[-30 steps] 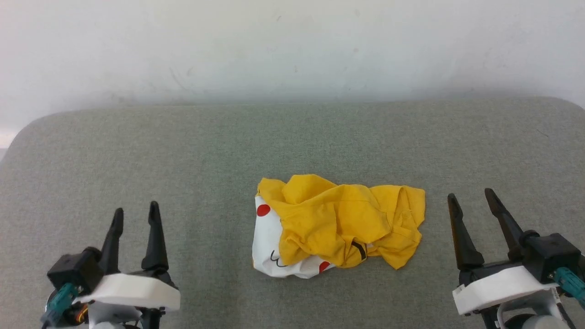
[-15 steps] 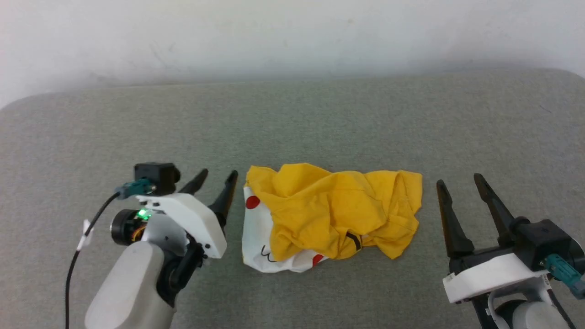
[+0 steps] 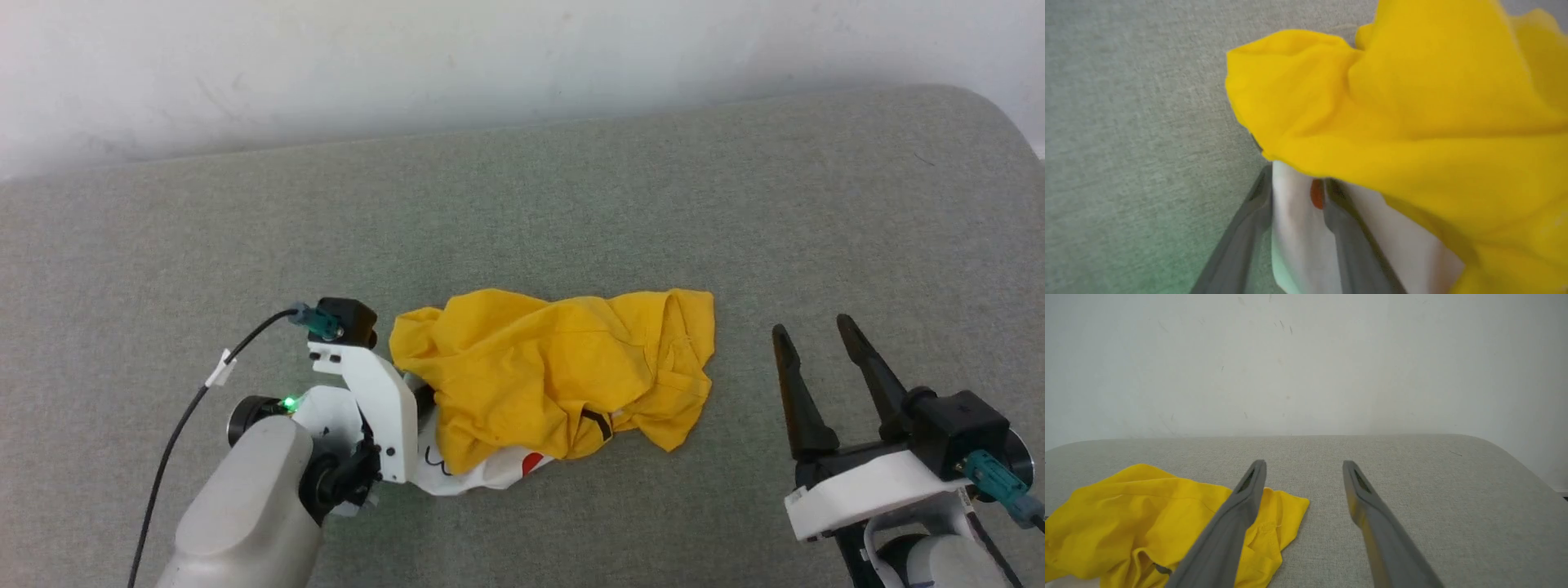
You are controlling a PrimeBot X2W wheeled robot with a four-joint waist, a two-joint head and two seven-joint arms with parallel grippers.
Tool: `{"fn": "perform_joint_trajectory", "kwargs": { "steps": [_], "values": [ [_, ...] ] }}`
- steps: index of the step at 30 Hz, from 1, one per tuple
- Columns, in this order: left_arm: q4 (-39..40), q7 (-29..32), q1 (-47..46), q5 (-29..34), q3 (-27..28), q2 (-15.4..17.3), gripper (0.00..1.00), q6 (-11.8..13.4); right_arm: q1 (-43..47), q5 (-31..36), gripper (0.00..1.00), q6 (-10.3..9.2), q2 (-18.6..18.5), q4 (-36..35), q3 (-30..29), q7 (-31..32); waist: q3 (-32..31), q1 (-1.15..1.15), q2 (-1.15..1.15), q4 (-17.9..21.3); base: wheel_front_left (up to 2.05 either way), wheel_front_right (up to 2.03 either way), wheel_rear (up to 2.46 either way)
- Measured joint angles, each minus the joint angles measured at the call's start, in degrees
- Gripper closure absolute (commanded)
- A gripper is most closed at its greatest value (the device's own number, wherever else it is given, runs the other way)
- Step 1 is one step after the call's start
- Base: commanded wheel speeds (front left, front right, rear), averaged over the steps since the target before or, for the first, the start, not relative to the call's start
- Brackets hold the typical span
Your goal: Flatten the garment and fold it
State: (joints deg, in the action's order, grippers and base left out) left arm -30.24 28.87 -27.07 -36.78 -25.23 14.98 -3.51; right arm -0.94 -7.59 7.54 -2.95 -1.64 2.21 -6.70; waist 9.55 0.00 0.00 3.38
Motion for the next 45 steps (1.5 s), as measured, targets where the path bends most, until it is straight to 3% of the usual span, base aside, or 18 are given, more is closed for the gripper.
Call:
{"fn": "perform_joint_trajectory", "kwargs": {
  "steps": [3, 7, 13, 16, 19, 25, 26, 27, 33, 38, 41, 45],
  "values": [
    [0.00, -1.89, -0.01, 0.27, 0.15, 0.10, 1.00, 0.14, -0.01, -0.04, 0.00, 0.00, -0.01, 0.38, -0.36, -0.24, -0.47, 0.00, 0.00, -0.05, 0.00, 0.00, 0.00],
    [2.27, -9.78, -0.31, 3.57, 2.23, 2.58, 1.00, 3.82, 0.01, -0.04, 0.00, 0.00, -0.01, 0.68, -0.86, -0.45, -1.57, 0.00, 0.00, -0.63, 0.00, 0.00, 0.00],
    [13.97, -18.03, -3.19, 7.00, 4.55, 5.41, 1.00, 6.11, 0.11, -0.04, 0.00, 0.00, 0.00, 0.81, -1.47, -0.45, -3.34, 0.00, 0.00, -1.77, 0.00, 0.00, 0.00],
    [21.78, -18.01, -2.64, 9.68, 0.65, 4.99, 1.00, 5.88, 0.41, -0.04, 0.00, 0.00, 0.00, 0.74, -1.63, -0.44, -4.08, 0.00, 0.00, -2.18, 0.00, 0.00, 0.00],
    [26.79, -15.47, 0.66, 10.36, -5.76, 3.23, 1.00, 3.38, 0.85, -0.13, 0.00, 0.00, 0.00, 0.71, -1.65, -0.41, -4.49, 0.00, 0.00, -2.36, 0.00, 0.00, 0.00],
    [27.65, -9.50, 10.45, 10.59, -17.98, 0.86, 1.00, -0.22, 0.99, -0.40, 0.00, 0.00, 0.00, 0.55, -1.75, -0.36, -4.29, 0.00, 0.00, -2.09, 0.00, 0.00, 0.00],
    [27.32, -8.88, 11.62, 10.39, -19.63, 0.70, 0.89, -0.81, 0.99, -0.40, 0.00, 0.00, 0.00, 0.56, -1.77, -0.31, -4.18, 0.00, 0.00, -2.10, 0.00, 0.00, 0.00],
    [26.99, -8.33, 12.47, 10.22, -21.17, 0.60, 0.02, -1.36, 0.99, -0.40, 0.00, 0.00, 0.00, 0.55, -1.82, -0.30, -4.10, 0.00, 0.00, -2.16, 0.00, 0.00, 0.00],
    [28.67, -12.23, 14.01, 9.96, -23.24, -0.27, 0.00, -2.42, 1.12, -0.38, 0.00, 0.00, -0.01, 0.41, -2.36, 0.11, -4.06, 0.00, 0.00, -3.03, 0.00, 0.00, 0.00],
    [33.55, -15.04, 13.61, 9.48, -18.13, 0.68, 0.00, 0.70, 1.32, -0.38, 0.00, 0.00, 0.00, 0.26, -2.57, 0.20, -4.70, 0.00, 0.00, -3.85, 0.00, 0.00, 0.00],
    [34.40, -14.26, 10.55, 9.75, -15.07, 2.30, 0.00, 2.12, 1.48, -0.38, 0.00, 0.00, -0.01, 0.02, -2.93, 0.43, -4.93, 0.00, 0.00, -4.53, 0.00, 0.00, 0.00],
    [31.52, -9.91, 3.96, 9.20, -14.04, 2.56, 0.00, 1.00, 1.41, -0.36, 0.00, 0.00, 0.00, -0.29, -1.96, 0.74, -4.54, 0.00, 0.00, -5.16, 0.00, 0.00, 0.00]
  ]
}}
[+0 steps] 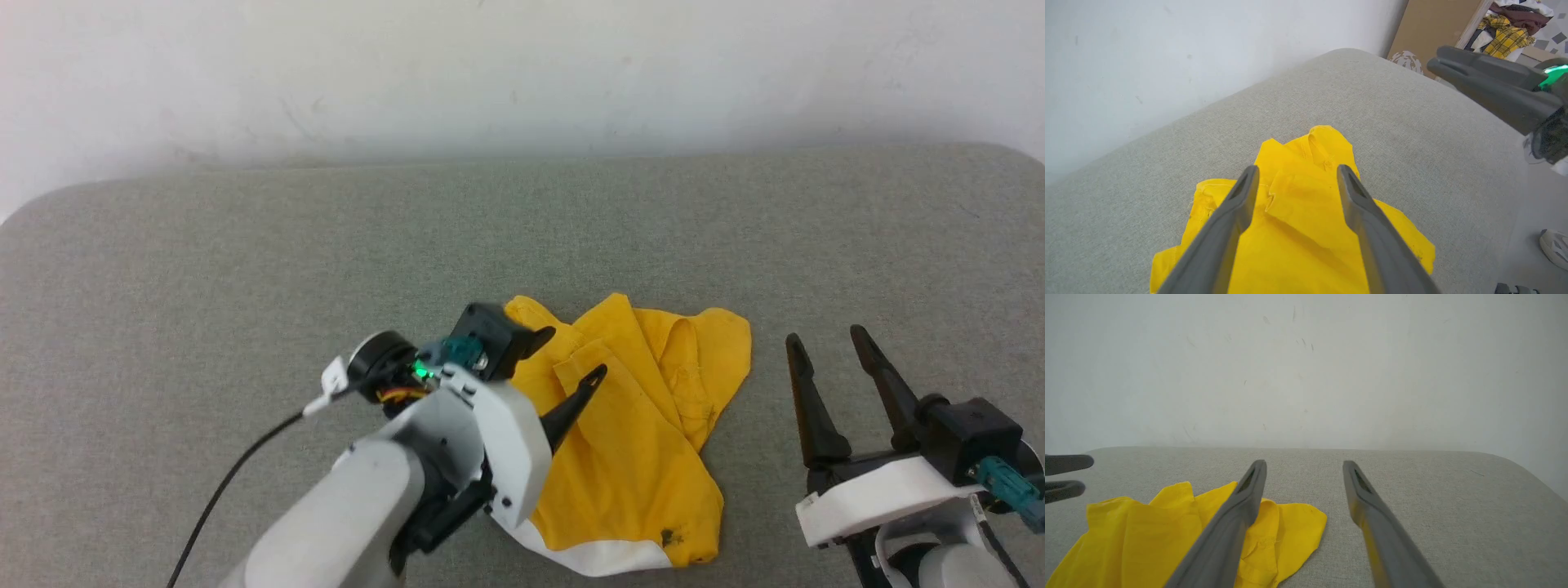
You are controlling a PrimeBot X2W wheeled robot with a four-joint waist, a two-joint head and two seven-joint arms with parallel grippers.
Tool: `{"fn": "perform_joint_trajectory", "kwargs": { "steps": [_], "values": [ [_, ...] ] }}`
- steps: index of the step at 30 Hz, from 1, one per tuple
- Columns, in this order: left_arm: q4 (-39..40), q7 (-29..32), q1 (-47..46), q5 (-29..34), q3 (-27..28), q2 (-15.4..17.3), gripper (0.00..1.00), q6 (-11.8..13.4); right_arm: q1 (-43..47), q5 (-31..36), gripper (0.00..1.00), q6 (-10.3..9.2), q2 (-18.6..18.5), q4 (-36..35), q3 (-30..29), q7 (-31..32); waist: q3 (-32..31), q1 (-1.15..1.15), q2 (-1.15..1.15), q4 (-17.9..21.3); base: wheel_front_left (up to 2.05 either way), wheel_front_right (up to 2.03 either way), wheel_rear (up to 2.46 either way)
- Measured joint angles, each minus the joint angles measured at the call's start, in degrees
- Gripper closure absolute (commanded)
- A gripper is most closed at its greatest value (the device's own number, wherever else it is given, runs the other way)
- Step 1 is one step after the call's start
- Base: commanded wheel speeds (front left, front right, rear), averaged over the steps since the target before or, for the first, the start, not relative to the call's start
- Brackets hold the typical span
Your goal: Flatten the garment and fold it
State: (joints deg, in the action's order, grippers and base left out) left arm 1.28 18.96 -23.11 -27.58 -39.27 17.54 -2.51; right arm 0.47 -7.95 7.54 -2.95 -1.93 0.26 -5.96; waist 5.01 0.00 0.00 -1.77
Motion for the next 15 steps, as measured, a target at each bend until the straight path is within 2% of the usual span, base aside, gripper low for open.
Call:
{"fn": "perform_joint_trajectory", "kwargs": {
  "steps": [4, 10, 11, 12, 13, 15],
  "values": [
    [-7.20, 5.20, -5.86, -2.87, -1.09, -1.51, 0.00, -2.49, -0.54, 0.00, 0.00, 0.00, 0.00, -0.14, 0.82, 0.18, 1.28, 0.00, 0.00, 0.28, 0.00, 0.00, 0.00],
    [-19.84, 10.22, -11.13, -5.11, -3.77, -3.42, 0.00, -3.93, -1.38, -0.13, 0.00, 0.00, 0.02, 0.64, 1.55, 0.08, 3.03, -0.01, 0.00, 2.06, 0.00, 0.00, 0.00],
    [-21.50, 10.83, -11.44, -5.19, -4.25, -3.33, 0.09, -4.01, -1.39, -0.21, 0.00, 0.00, 0.01, 0.81, 1.53, -0.14, 3.18, -0.01, 0.00, 2.48, 0.00, 0.00, 0.00],
    [-22.82, 11.15, -11.57, -5.19, -4.66, -3.23, 0.58, -4.02, -1.38, -0.29, 0.00, 0.00, 0.01, 0.97, 1.49, -0.16, 3.31, -0.01, 0.00, 2.88, 0.00, 0.00, 0.00],
    [-23.86, 11.26, -11.59, -5.19, -4.89, -3.15, 1.00, -4.02, -1.38, -0.38, 0.00, 0.00, 0.01, 1.12, 1.38, -0.22, 3.40, -0.01, 0.00, 3.27, 0.00, 0.00, 0.00],
    [-24.68, 10.46, -11.60, -5.20, -5.14, -2.96, 1.00, -4.09, -1.37, -0.47, 0.00, 0.00, 0.00, 1.27, 0.96, -0.43, 3.46, -0.01, 0.00, 3.89, 0.00, 0.00, 0.00]
  ]
}}
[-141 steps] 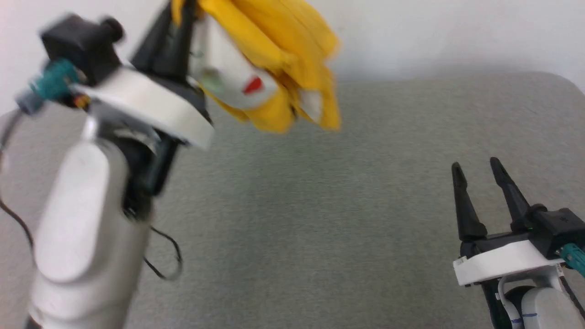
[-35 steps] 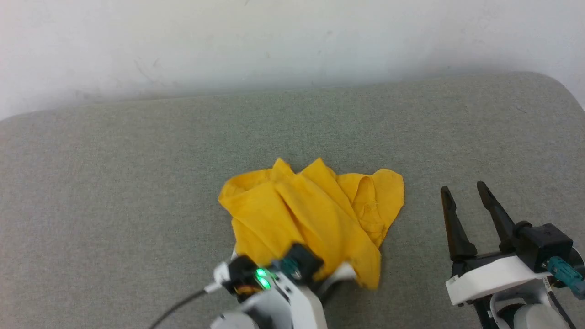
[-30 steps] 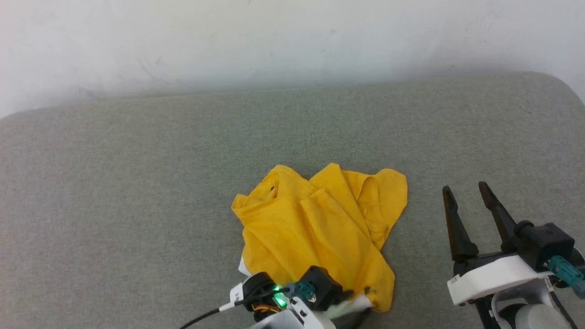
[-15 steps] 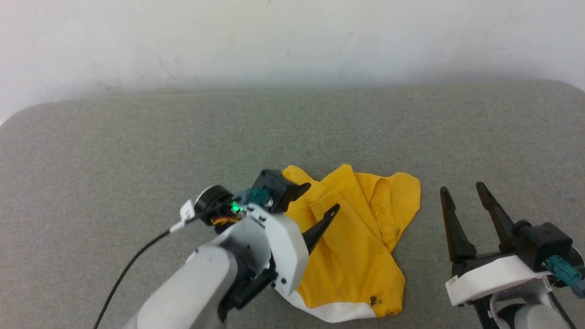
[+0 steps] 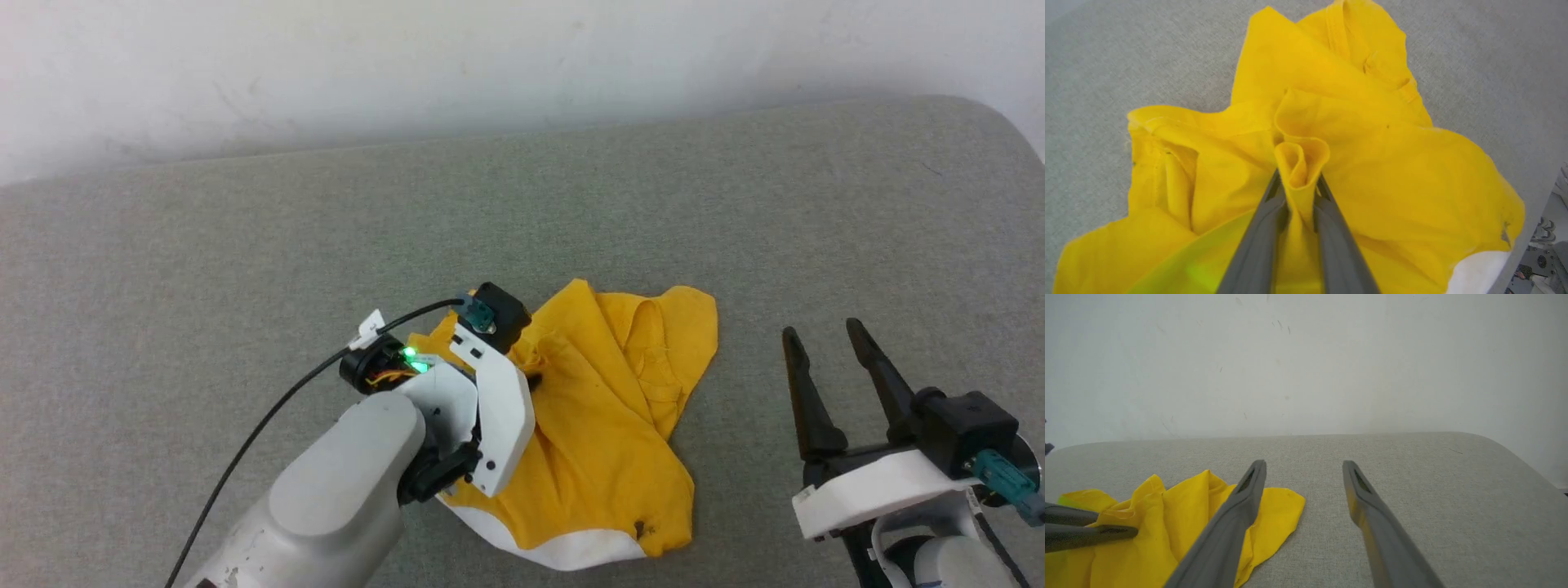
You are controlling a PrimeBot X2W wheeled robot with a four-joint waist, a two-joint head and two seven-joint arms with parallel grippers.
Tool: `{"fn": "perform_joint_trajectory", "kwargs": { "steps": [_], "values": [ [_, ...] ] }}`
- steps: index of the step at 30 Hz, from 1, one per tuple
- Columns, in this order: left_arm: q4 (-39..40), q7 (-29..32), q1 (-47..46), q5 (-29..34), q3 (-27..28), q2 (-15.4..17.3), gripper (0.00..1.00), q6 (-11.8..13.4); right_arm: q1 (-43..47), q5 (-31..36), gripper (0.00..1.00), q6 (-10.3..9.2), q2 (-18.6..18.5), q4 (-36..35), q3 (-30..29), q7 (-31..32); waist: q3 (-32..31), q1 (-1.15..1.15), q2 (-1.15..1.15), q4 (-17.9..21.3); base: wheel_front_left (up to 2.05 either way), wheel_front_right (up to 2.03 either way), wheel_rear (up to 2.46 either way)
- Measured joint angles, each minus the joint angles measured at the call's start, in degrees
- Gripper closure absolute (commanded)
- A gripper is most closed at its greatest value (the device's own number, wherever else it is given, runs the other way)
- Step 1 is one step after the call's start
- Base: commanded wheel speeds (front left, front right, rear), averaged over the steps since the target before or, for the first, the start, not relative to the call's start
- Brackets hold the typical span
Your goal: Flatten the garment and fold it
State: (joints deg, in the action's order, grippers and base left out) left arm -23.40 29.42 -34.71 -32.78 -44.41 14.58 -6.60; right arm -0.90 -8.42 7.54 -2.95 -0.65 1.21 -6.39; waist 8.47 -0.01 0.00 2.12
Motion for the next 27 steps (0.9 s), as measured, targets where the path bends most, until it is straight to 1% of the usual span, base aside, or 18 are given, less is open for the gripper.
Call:
{"fn": "perform_joint_trajectory", "kwargs": {
  "steps": [3, 4, 5, 8, 10, 13, 16, 18, 21, 24, 27],
  "values": [
    [1.54, -4.53, -0.23, 0.16, 1.18, 0.73, 1.00, 0.12, 0.06, -0.05, 0.00, 0.00, -0.01, 0.21, -0.74, -0.24, -0.34, 0.00, 0.00, 0.23, 0.00, 0.00, 0.00],
    [2.89, -6.41, -0.32, 0.30, 2.08, 1.23, 1.00, 0.52, 0.10, -0.07, 0.00, 0.00, 0.00, 0.20, -0.98, -0.24, -0.51, 0.00, 0.00, 0.13, 0.00, 0.00, 0.00],
    [4.54, -8.37, -0.36, 0.48, 3.48, 1.94, 1.00, 1.46, 0.19, -0.11, 0.00, 0.00, 0.00, 0.21, -1.23, -0.25, -0.70, 0.00, 0.00, -0.04, 0.00, 0.00, 0.00],
    [11.06, -13.70, -0.14, 0.38, 9.09, 4.87, 1.00, 5.98, 0.92, -0.16, 0.00, 0.00, -0.03, 0.16, -1.90, -0.22, -1.19, 0.00, 0.00, -0.93, 0.00, 0.00, 0.00],
    [15.90, -16.27, 1.31, 0.05, 13.82, 7.79, 1.00, 9.87, 1.36, -0.19, 0.00, 0.00, -0.01, 0.14, -2.02, -0.21, -1.47, 0.00, 0.00, -1.69, 0.00, 0.00, 0.00],
    [22.70, -18.14, 6.67, -0.60, 19.98, 12.34, 1.00, 15.55, 1.42, -0.33, 0.00, 0.00, 0.00, 0.02, -2.04, -0.19, -1.74, 0.01, 0.00, -2.95, 0.00, 0.00, 0.00],
    [28.43, -19.12, 14.36, -2.34, 23.49, 14.79, 1.00, 19.03, 1.43, -0.56, 0.00, 0.00, 0.01, -0.14, -2.19, -0.11, -1.81, 0.01, 0.00, -4.22, 0.00, 0.00, 0.00],
    [30.65, -19.19, 18.68, -3.24, 23.91, 15.11, 1.00, 19.95, 1.43, -0.64, 0.00, 0.00, -0.02, -0.24, -2.25, 0.24, -1.73, 0.01, 0.00, -5.08, 0.00, 0.00, 0.00],
    [32.36, -19.18, 23.30, -4.17, 23.60, 14.64, 1.00, 20.92, 1.33, -0.63, 0.00, 0.00, 0.02, -0.34, -1.91, 0.42, -1.41, 0.01, 0.00, -6.02, 0.00, 0.00, 0.00],
    [32.27, -19.46, 26.21, -5.56, 24.18, 14.12, 1.00, 22.41, 1.12, -0.58, 0.00, 0.00, 0.01, -0.49, -1.71, 0.76, -0.91, 0.00, 0.00, -6.35, 0.00, 0.00, 0.00],
    [30.39, -19.97, 28.82, -7.54, 25.60, 12.83, 1.00, 23.99, 1.08, -0.57, 0.00, 0.00, 0.01, -0.48, -1.32, 0.76, -0.79, 0.01, 0.00, -6.11, 0.00, 0.00, 0.00]
  ]
}}
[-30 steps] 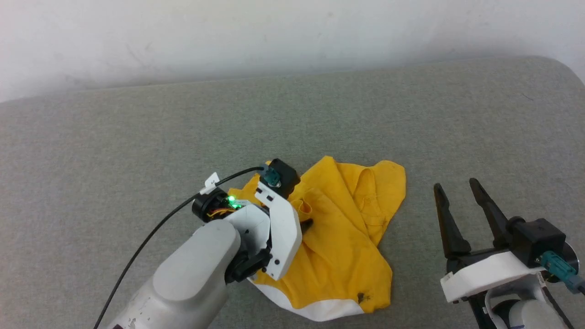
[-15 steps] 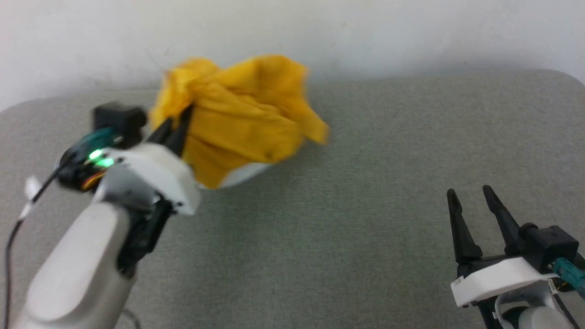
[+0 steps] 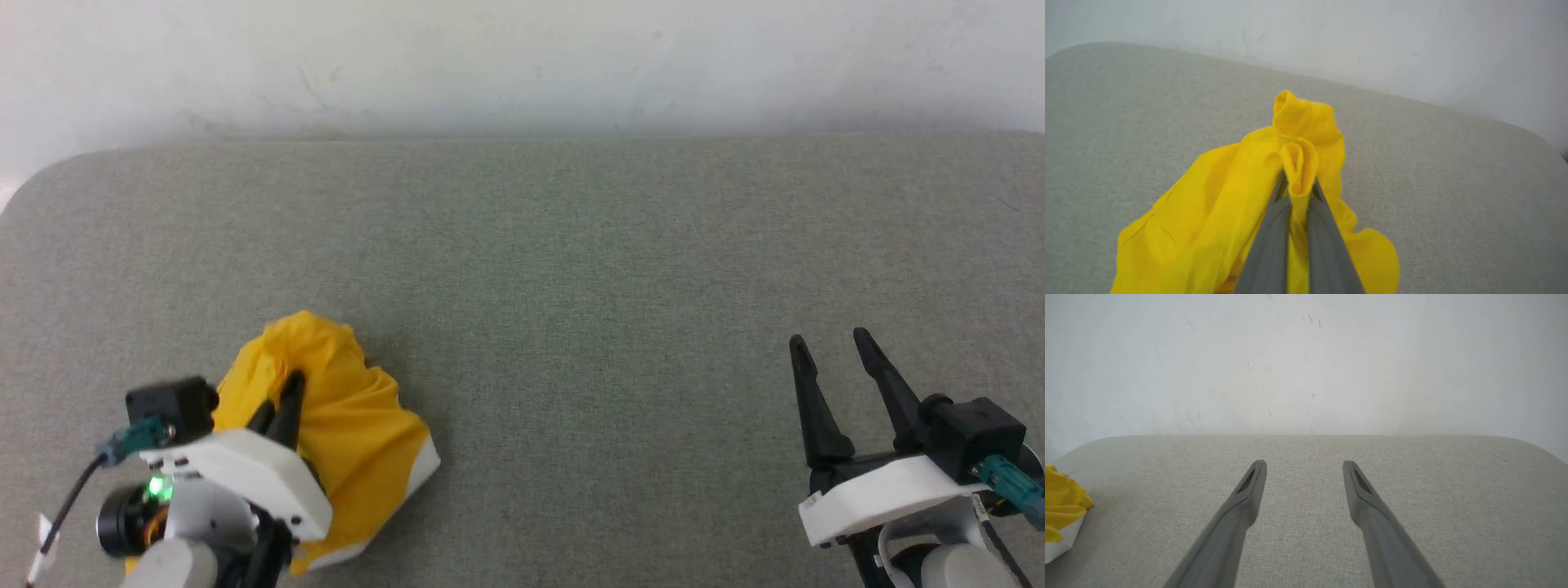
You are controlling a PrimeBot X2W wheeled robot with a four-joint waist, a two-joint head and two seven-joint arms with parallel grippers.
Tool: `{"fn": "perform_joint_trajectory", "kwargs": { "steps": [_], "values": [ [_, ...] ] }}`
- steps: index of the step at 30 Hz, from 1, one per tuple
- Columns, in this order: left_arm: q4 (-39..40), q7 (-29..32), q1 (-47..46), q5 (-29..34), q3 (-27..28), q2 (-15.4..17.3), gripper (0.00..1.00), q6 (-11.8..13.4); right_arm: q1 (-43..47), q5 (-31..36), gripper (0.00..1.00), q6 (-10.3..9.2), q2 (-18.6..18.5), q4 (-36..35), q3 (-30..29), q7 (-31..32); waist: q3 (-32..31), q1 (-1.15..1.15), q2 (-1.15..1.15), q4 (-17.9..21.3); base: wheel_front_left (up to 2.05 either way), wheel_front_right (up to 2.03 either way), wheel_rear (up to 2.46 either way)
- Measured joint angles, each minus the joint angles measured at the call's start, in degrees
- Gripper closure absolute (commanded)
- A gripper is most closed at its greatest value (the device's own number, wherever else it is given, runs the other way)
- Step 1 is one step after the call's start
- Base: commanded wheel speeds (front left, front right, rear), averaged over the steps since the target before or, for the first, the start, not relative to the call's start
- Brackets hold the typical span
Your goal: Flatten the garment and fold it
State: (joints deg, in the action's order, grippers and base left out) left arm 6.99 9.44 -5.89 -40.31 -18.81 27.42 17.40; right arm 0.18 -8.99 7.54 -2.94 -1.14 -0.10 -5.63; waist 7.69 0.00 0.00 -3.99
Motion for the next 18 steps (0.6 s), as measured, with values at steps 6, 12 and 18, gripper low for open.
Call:
{"fn": "perform_joint_trajectory", "kwargs": {
  "steps": [6, 12, 18],
  "values": [
    [-5.45, -2.12, 5.65, -3.66, 1.27, -2.60, 0.00, 0.73, 0.04, -0.09, 0.00, 0.00, -0.01, 0.29, 0.01, -0.14, -0.13, 0.00, 0.00, 1.24, 0.00, 0.00, 0.00],
    [-3.83, -7.01, 5.80, -2.98, 2.60, -3.53, 0.00, 0.40, 0.13, -0.09, 0.00, 0.00, 0.00, 0.55, -0.24, -0.18, -0.92, 0.00, 0.00, 1.47, 0.00, 0.00, 0.00],
    [1.23, -5.79, 5.76, -0.53, 2.59, -0.99, 0.00, 2.12, 0.14, -0.09, 0.00, 0.00, -0.01, 0.47, -0.23, -0.07, -1.74, 0.00, 0.00, 1.08, 0.00, 0.00, 0.00]
  ]
}}
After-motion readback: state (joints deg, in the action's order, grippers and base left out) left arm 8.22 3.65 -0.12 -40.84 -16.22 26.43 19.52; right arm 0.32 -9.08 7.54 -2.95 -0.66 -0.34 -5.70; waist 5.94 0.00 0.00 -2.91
